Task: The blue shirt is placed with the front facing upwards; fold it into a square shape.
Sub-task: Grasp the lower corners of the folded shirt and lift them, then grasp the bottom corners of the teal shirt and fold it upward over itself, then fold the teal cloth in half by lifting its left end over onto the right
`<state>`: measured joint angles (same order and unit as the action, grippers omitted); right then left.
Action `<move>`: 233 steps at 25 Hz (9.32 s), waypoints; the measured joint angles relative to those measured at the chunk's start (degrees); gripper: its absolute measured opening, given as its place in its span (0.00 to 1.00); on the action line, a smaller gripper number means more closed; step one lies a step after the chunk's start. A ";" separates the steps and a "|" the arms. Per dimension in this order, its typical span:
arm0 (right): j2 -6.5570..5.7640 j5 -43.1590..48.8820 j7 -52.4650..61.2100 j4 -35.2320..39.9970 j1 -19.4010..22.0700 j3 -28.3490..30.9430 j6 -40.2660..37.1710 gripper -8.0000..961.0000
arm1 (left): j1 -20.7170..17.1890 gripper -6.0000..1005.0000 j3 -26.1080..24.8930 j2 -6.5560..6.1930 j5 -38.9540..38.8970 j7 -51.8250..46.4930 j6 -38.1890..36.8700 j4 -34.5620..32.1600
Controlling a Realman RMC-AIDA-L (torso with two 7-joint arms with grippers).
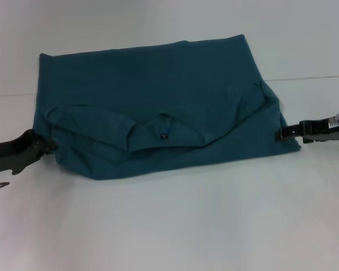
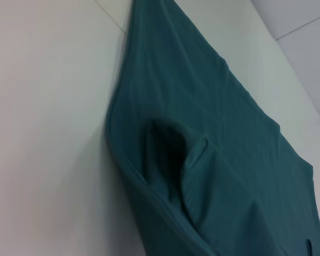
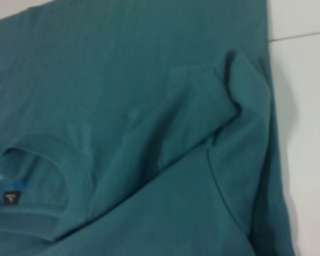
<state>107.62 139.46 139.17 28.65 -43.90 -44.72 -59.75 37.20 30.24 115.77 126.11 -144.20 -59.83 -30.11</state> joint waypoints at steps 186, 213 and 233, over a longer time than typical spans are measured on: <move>3.30 1.49 2.86 -0.57 -5.02 -2.48 19.20 0.05 | 10.27 0.05 0.08 -2.69 18.82 -14.76 0.62 -3.82; 3.31 2.68 3.30 -1.09 -6.27 -2.65 22.47 0.06 | 9.16 0.07 0.09 -1.75 14.04 -14.78 3.93 -3.98; -2.77 0.24 4.28 4.19 -4.32 3.58 9.50 0.65 | 4.35 0.58 0.32 -1.45 2.96 -11.18 5.59 -5.01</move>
<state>104.85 139.70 143.46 32.83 -48.22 -41.14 -50.26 41.55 30.56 114.32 129.06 -155.37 -54.24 -35.12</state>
